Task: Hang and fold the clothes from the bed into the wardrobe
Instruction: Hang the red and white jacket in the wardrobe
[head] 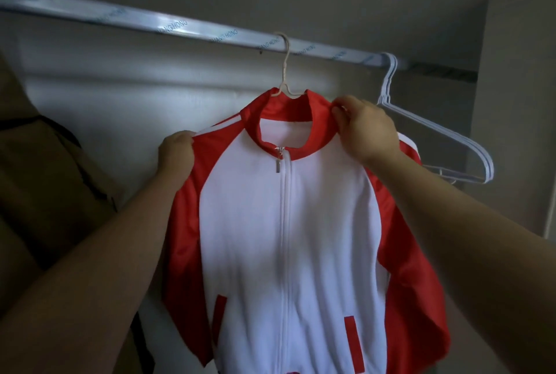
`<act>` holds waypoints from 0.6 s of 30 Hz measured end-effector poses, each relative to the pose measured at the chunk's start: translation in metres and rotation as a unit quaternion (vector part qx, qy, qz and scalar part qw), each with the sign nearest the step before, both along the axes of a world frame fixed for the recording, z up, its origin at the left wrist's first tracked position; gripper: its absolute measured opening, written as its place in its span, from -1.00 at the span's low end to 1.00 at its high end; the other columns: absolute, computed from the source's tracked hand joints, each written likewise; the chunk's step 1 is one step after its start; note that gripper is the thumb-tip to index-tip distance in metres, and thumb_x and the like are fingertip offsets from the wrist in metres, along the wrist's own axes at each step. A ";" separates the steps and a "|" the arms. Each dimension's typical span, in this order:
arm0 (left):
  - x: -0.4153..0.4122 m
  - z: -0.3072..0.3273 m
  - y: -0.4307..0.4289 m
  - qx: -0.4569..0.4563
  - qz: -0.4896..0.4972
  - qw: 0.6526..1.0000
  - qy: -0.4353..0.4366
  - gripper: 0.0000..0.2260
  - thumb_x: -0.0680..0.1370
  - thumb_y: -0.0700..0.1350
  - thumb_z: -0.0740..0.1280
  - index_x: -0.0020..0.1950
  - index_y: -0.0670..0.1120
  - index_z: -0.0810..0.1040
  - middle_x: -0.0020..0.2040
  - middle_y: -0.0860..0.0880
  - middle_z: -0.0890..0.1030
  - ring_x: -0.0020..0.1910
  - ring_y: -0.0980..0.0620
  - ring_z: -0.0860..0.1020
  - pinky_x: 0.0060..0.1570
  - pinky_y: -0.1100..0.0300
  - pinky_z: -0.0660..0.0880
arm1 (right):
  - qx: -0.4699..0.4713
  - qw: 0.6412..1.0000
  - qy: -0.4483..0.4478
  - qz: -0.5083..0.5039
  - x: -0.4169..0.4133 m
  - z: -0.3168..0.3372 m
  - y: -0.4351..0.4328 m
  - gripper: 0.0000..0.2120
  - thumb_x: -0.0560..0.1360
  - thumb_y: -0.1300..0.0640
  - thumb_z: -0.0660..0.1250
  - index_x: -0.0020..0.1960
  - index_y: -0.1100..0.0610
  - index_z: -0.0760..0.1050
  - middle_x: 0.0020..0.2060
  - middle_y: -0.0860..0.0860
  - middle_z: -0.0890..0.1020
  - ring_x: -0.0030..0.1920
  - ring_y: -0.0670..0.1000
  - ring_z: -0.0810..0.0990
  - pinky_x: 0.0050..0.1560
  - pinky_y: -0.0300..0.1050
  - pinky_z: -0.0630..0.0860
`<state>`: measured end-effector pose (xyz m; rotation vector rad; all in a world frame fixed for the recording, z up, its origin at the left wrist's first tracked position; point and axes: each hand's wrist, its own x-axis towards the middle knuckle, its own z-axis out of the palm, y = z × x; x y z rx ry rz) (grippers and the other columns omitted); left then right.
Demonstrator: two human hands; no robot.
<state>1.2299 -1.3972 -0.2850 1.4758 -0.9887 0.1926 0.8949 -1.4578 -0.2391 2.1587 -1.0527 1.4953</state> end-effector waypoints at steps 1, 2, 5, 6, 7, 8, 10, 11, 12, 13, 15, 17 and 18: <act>0.004 -0.006 -0.001 0.011 0.007 1.000 0.013 -0.70 0.62 -0.22 0.13 0.18 -0.28 0.60 0.17 -0.29 0.60 0.17 -0.26 0.55 0.17 0.05 0.44 | -0.002 1.000 -0.004 -0.004 0.002 0.000 -0.001 -0.74 0.65 -0.01 0.14 0.19 0.03 0.54 0.03 0.14 0.63 0.00 0.27 0.57 -0.03 0.07 0.44; 0.006 -0.012 -0.002 0.022 0.018 1.000 0.008 -0.71 0.63 -0.22 0.11 0.14 -0.28 0.60 0.12 -0.28 0.60 0.13 -0.25 0.55 0.11 0.06 0.44 | -0.005 1.000 -0.008 -0.007 0.003 0.000 -0.001 -0.74 0.66 -0.01 0.12 0.18 0.04 0.54 0.02 0.15 0.63 -0.01 0.27 0.57 -0.02 0.07 0.43; 0.006 -0.020 0.004 0.002 0.045 0.998 -0.045 -0.75 0.64 -0.14 0.13 0.03 -0.22 0.57 -0.06 -0.18 0.59 -0.06 -0.17 0.53 -0.06 0.11 0.39 | 0.007 1.000 -0.017 -0.016 0.007 -0.002 -0.002 -0.72 0.66 0.00 0.11 0.14 0.05 0.56 0.00 0.15 0.63 0.01 0.28 0.56 0.02 0.08 0.41; 0.006 -0.021 0.008 -0.005 0.085 0.991 -0.103 -0.75 0.64 -0.13 0.15 0.01 -0.23 0.57 -0.08 -0.20 0.59 -0.10 -0.15 0.51 -0.08 0.09 0.39 | 0.020 0.999 -0.023 -0.020 0.007 -0.002 -0.002 -0.72 0.65 0.00 0.11 0.14 0.04 0.57 0.01 0.16 0.63 0.02 0.29 0.56 0.04 0.08 0.41; 0.006 -0.020 0.011 -0.014 0.138 0.977 -0.165 -0.76 0.64 -0.13 0.17 0.00 -0.25 0.57 -0.09 -0.23 0.58 -0.12 -0.16 0.49 -0.07 0.04 0.39 | 0.036 0.999 -0.032 -0.023 0.006 -0.001 -0.002 -0.72 0.65 0.01 0.12 0.14 0.03 0.58 0.02 0.16 0.64 0.04 0.29 0.56 0.06 0.08 0.41; 0.006 -0.020 0.013 -0.023 0.196 0.957 -0.215 -0.76 0.63 -0.13 0.19 -0.01 -0.26 0.57 -0.10 -0.25 0.57 -0.12 -0.20 0.48 -0.05 -0.01 0.39 | 0.054 0.997 -0.042 -0.023 0.005 -0.001 -0.002 -0.72 0.65 0.01 0.12 0.15 0.01 0.59 0.03 0.16 0.64 0.06 0.29 0.56 0.08 0.09 0.41; 0.002 -0.021 0.016 -0.046 0.283 0.926 -0.246 -0.77 0.62 -0.12 0.21 -0.02 -0.25 0.56 -0.09 -0.27 0.54 -0.08 -0.27 0.47 -0.03 -0.06 0.37 | 0.076 0.995 -0.053 -0.019 0.003 -0.003 -0.001 -0.71 0.65 0.02 0.12 0.15 0.00 0.61 0.02 0.15 0.65 0.05 0.29 0.56 0.11 0.09 0.42; -0.005 -0.023 0.016 -0.048 0.310 0.920 -0.237 -0.78 0.62 -0.11 0.21 -0.01 -0.23 0.56 -0.06 -0.27 0.53 -0.05 -0.27 0.46 -0.01 -0.06 0.35 | 0.078 0.995 -0.054 -0.021 0.002 -0.004 0.000 -0.71 0.65 0.03 0.12 0.15 0.00 0.61 0.01 0.15 0.65 0.04 0.28 0.56 0.11 0.09 0.42; -0.012 -0.027 0.013 -0.044 0.325 0.917 -0.225 -0.79 0.62 -0.11 0.21 0.03 -0.21 0.57 -0.02 -0.27 0.52 -0.01 -0.28 0.45 0.00 -0.07 0.33 | 0.073 0.996 -0.052 -0.028 0.001 -0.005 0.001 -0.71 0.65 0.03 0.12 0.14 0.00 0.61 -0.01 0.15 0.65 0.02 0.28 0.57 0.10 0.09 0.42; -0.020 -0.032 0.010 -0.035 0.326 0.920 -0.213 -0.79 0.62 -0.12 0.22 0.08 -0.20 0.57 0.03 -0.27 0.52 0.04 -0.29 0.44 0.03 -0.08 0.31 | 0.064 0.996 -0.051 -0.037 0.000 -0.005 0.003 -0.71 0.65 0.04 0.12 0.14 0.00 0.62 -0.03 0.15 0.65 0.01 0.28 0.57 0.09 0.08 0.42; -0.031 -0.037 0.003 -0.018 0.310 0.934 -0.176 -0.78 0.63 -0.14 0.21 0.16 -0.19 0.58 0.10 -0.27 0.52 0.11 -0.29 0.43 0.09 -0.09 0.30 | 0.050 0.996 -0.046 -0.049 -0.002 -0.003 0.005 -0.71 0.64 0.04 0.12 0.11 0.01 0.62 -0.04 0.15 0.65 0.00 0.27 0.57 0.06 0.07 0.41; -0.036 -0.032 -0.001 -0.020 0.296 0.949 -0.106 -0.78 0.64 -0.16 0.18 0.14 -0.18 0.59 0.13 -0.24 0.52 0.15 -0.28 0.43 0.15 -0.10 0.30 | 0.051 0.996 -0.043 -0.054 -0.004 0.000 0.006 -0.71 0.64 0.04 0.11 0.10 0.01 0.61 -0.03 0.14 0.64 0.02 0.27 0.57 0.06 0.07 0.41; -0.038 -0.030 -0.003 -0.022 0.298 0.951 -0.079 -0.79 0.64 -0.16 0.18 0.11 -0.18 0.59 0.13 -0.23 0.51 0.15 -0.26 0.44 0.16 -0.10 0.30 | 0.052 0.996 -0.041 -0.058 -0.005 0.001 0.006 -0.71 0.63 0.04 0.11 0.10 0.01 0.61 -0.02 0.14 0.64 0.03 0.27 0.57 0.06 0.07 0.40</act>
